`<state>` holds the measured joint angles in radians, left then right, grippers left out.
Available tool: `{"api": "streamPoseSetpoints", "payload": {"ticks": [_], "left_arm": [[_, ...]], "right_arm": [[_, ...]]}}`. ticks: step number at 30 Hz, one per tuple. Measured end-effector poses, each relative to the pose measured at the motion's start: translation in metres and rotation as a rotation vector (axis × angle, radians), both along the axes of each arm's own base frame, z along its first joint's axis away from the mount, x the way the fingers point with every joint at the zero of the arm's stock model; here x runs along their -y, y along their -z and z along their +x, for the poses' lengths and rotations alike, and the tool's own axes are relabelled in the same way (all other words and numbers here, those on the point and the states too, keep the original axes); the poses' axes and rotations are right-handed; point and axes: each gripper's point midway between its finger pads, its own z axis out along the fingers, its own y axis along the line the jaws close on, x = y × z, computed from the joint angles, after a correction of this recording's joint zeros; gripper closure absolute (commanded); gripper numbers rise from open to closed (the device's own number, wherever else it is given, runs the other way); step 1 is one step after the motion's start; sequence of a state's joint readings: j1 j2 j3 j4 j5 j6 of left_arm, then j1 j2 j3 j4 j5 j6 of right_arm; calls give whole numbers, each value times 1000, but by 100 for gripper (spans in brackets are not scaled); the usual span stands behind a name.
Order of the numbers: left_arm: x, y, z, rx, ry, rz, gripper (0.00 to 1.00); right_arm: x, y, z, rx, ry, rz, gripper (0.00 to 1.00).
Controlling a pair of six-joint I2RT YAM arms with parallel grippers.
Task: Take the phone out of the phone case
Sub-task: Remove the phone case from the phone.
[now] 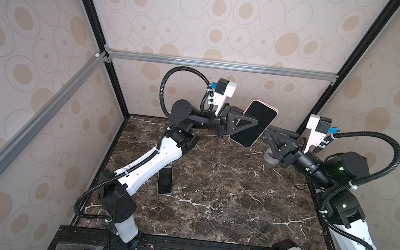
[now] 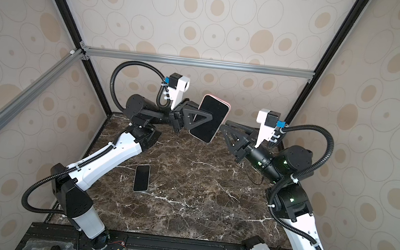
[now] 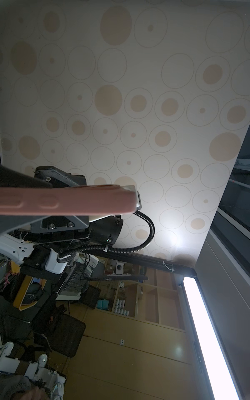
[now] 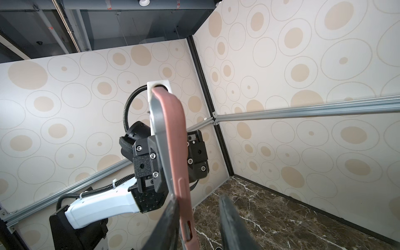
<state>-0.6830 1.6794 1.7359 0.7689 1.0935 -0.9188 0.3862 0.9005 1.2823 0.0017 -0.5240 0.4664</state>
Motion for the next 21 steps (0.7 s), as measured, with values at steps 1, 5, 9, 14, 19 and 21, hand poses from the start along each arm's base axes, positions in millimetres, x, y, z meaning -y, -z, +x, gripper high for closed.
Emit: {"api": "streamPoseSetpoints", "payload": {"ticks": [1, 5, 9, 14, 19, 21], "left_arm": [[0, 0, 1, 0, -1, 0, 100], [-1, 0, 1, 0, -3, 0, 100], [-1, 0, 1, 1, -2, 1, 100], [-1, 0, 0, 2, 0, 2, 100], [-1, 1, 0, 3, 2, 3, 100], [0, 1, 1, -1, 3, 4, 100]], "right_arm": [[0, 0, 0, -2, -1, -1, 67], [-2, -1, 0, 1, -11, 1, 67], [-3, -3, -3, 10, -27, 1, 67], [-3, -4, -4, 16, -31, 3, 67], [-1, 1, 1, -8, -6, -5, 69], [-1, 3, 3, -20, 4, -8, 69]]}}
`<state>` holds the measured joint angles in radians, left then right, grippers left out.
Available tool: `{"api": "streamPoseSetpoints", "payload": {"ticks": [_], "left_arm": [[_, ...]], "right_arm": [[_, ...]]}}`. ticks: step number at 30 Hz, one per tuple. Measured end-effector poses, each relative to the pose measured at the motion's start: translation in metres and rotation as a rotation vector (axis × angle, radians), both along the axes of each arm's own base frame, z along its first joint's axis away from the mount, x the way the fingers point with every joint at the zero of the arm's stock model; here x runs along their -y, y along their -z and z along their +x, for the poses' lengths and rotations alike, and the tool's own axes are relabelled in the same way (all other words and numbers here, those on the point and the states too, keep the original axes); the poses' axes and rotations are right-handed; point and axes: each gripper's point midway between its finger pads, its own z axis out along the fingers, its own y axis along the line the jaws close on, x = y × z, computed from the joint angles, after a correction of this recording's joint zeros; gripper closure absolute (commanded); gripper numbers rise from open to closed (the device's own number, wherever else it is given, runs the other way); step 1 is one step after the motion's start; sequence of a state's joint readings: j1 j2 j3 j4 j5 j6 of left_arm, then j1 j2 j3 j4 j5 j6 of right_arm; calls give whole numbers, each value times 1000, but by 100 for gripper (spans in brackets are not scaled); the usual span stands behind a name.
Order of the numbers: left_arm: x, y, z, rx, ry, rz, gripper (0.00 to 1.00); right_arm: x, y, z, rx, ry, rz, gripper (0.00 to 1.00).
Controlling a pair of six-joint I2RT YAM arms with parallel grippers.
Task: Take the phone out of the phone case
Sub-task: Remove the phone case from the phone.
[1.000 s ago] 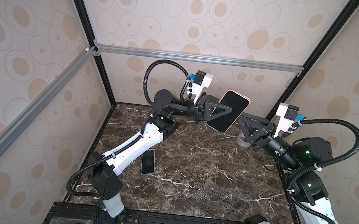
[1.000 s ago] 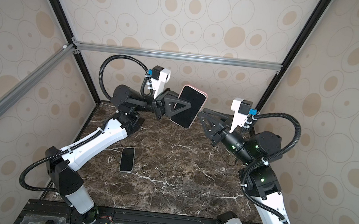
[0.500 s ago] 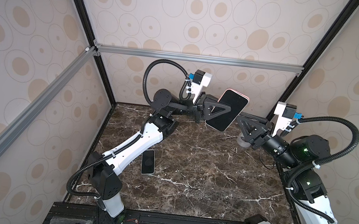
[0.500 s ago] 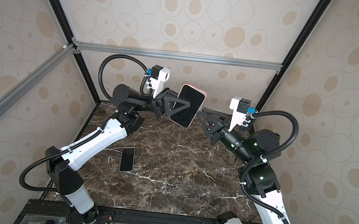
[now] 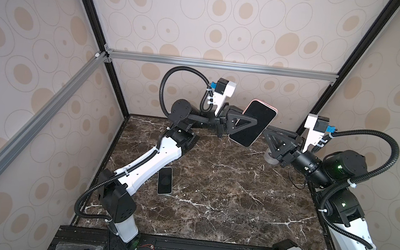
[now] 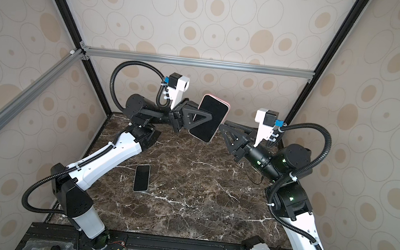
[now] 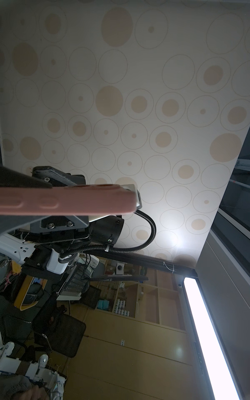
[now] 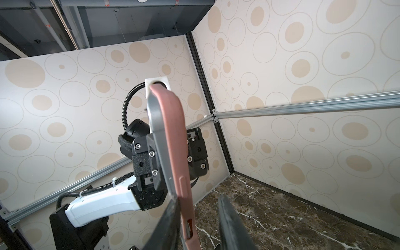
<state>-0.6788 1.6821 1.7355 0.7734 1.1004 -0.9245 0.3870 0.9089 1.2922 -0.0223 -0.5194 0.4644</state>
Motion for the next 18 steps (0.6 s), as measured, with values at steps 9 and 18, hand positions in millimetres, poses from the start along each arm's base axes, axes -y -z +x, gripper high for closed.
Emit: {"api": "streamPoseSetpoints", "payload": {"ticks": [9, 18], "left_arm": [[1, 1, 1, 1, 1, -3, 100], [1, 1, 2, 0, -3, -5, 100]], "right_arm": [[-1, 2, 5, -28, 8, -10, 69], [-1, -1, 0, 3, -10, 5, 68]]}}
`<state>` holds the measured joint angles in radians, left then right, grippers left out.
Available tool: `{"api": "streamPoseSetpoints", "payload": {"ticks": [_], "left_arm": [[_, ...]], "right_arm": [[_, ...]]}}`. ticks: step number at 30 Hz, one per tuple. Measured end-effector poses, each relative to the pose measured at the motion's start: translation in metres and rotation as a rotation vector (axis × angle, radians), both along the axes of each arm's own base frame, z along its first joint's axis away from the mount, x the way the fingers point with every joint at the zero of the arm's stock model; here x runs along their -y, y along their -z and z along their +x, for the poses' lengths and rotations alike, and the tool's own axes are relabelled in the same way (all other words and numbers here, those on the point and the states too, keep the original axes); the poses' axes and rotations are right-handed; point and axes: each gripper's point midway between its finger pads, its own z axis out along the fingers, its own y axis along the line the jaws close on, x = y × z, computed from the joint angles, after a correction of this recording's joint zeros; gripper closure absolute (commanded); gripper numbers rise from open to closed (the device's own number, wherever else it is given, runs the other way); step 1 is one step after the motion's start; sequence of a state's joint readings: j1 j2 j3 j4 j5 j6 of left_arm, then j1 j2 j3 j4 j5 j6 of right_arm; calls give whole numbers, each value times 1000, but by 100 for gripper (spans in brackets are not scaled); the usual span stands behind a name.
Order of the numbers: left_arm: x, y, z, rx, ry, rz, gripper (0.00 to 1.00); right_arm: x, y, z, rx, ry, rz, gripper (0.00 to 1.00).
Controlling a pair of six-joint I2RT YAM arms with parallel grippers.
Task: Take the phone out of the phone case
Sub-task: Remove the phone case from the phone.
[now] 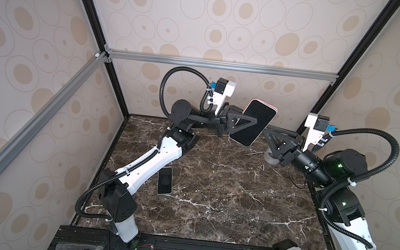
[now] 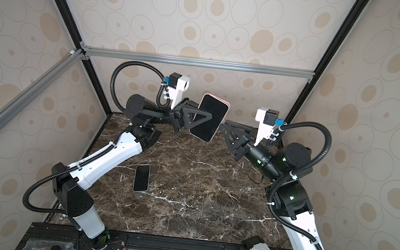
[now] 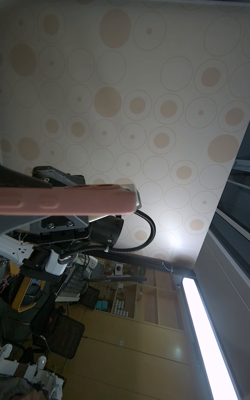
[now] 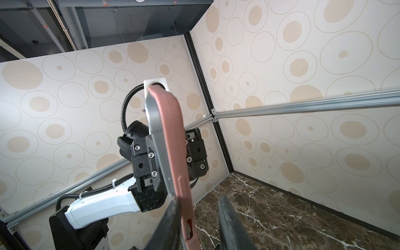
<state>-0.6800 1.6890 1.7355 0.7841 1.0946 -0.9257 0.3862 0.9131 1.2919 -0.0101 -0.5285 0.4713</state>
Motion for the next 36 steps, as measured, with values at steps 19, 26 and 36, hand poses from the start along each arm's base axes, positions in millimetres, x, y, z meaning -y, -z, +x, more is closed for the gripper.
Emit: {"api": "streamPoseSetpoints", "payload": {"ticks": [19, 26, 36], "left_arm": [[3, 2, 1, -4, -1, -1, 100], [6, 3, 7, -14, -17, -8, 100], [6, 1, 12, -18, -42, -23, 100]], "right_arm": [[-2, 1, 9, -44, 10, -13, 70], [0, 3, 16, -83, 37, -16, 70], [1, 0, 22, -122, 56, -27, 71]]}}
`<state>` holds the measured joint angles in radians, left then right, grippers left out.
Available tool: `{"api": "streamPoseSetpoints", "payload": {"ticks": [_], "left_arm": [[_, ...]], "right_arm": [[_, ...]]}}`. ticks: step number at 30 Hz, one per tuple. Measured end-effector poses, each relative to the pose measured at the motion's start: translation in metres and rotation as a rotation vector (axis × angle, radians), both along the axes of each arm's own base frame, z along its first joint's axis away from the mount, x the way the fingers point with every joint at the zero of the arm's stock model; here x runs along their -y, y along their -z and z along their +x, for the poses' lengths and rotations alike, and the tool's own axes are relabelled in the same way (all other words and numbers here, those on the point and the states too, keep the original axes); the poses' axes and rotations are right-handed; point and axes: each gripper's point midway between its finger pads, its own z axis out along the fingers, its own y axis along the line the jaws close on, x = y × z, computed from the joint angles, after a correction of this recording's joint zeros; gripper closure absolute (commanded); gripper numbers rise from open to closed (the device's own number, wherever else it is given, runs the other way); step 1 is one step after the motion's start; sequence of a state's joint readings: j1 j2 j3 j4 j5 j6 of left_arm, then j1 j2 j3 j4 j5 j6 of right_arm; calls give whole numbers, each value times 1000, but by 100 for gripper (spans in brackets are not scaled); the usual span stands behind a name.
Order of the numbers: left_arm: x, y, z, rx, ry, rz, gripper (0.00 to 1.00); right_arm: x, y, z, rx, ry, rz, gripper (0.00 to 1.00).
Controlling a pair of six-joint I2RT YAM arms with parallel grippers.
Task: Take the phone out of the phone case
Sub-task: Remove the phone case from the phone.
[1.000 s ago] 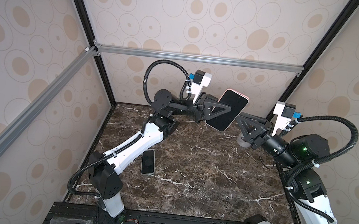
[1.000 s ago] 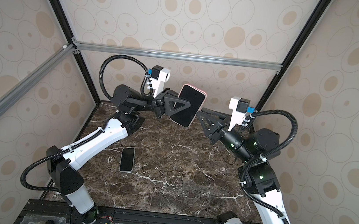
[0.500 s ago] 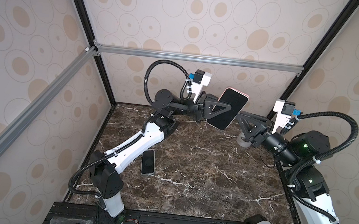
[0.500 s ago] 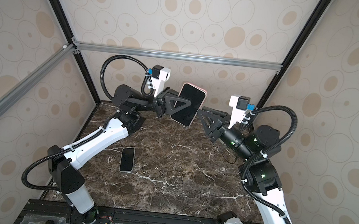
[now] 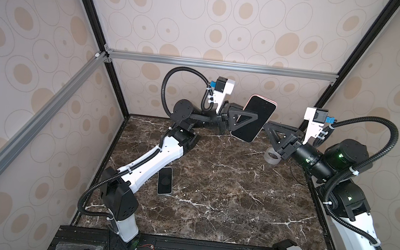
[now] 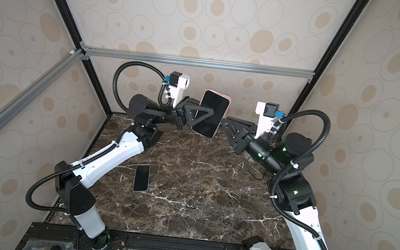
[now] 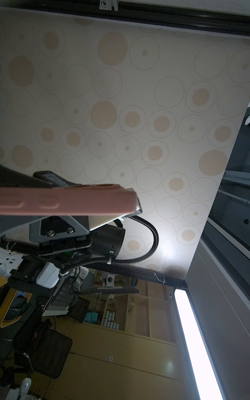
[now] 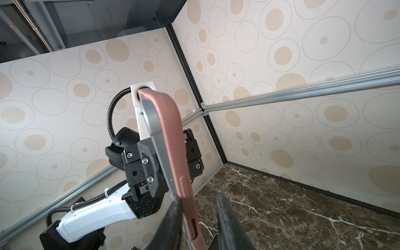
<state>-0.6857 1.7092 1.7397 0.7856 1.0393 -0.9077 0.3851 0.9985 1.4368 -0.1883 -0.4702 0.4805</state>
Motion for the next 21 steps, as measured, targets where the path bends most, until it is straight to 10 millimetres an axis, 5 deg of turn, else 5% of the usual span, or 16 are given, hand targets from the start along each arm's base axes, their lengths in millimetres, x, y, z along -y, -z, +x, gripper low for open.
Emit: {"api": "streamPoseSetpoints", "payload": {"ticks": [21], "left_arm": [[6, 7, 3, -3, -3, 18, 100]], "right_arm": [[3, 7, 14, -59, 64, -56, 71]]}}
